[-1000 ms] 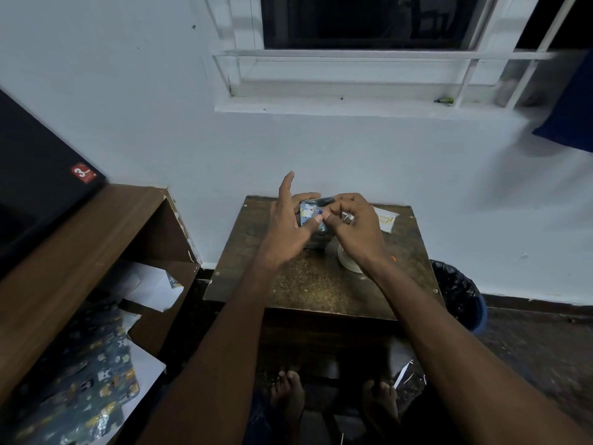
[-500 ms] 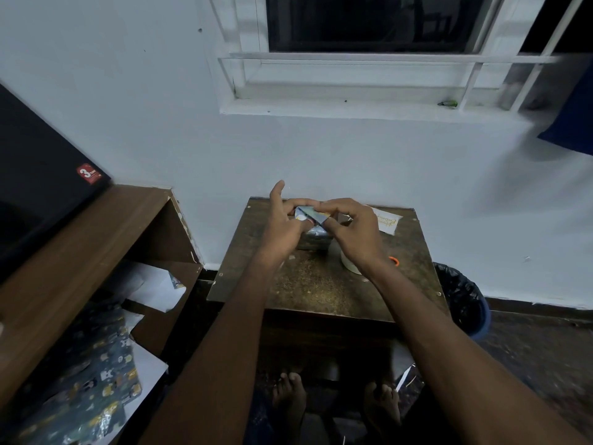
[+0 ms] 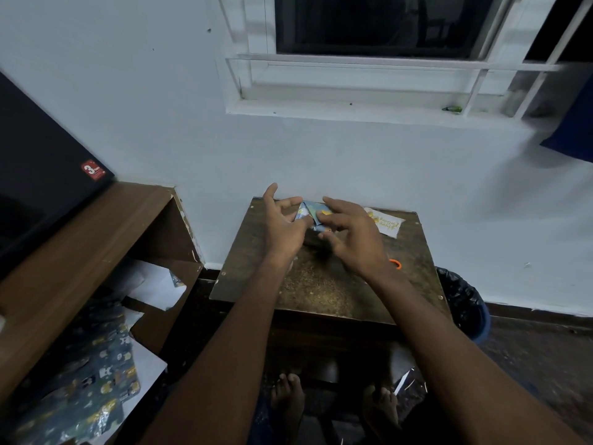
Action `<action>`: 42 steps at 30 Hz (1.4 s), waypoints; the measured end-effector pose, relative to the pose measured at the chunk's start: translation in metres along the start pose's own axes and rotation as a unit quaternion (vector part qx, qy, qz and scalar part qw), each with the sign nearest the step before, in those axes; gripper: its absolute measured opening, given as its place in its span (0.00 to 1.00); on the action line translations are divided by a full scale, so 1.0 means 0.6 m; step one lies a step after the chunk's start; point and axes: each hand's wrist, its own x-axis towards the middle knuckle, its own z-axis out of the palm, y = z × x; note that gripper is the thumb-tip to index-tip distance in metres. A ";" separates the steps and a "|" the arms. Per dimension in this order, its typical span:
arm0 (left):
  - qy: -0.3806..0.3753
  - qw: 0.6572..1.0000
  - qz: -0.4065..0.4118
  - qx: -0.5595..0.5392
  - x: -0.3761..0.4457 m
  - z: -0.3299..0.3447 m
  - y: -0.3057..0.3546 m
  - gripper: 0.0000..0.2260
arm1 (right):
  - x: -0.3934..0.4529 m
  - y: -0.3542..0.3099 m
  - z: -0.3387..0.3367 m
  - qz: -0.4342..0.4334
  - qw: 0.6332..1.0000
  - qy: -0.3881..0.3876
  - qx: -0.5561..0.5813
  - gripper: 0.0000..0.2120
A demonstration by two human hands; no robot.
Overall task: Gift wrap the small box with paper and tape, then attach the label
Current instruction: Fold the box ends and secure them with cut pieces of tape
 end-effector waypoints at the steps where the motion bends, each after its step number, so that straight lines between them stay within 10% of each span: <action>1: -0.004 1.000 0.005 0.006 -0.001 0.001 -0.001 0.42 | -0.001 0.001 0.003 -0.008 1.000 0.002 -0.014 0.19; 42: -0.157 0.928 0.203 0.269 0.005 -0.048 0.038 0.18 | 0.007 0.011 -0.005 -0.021 1.000 0.014 0.004 0.13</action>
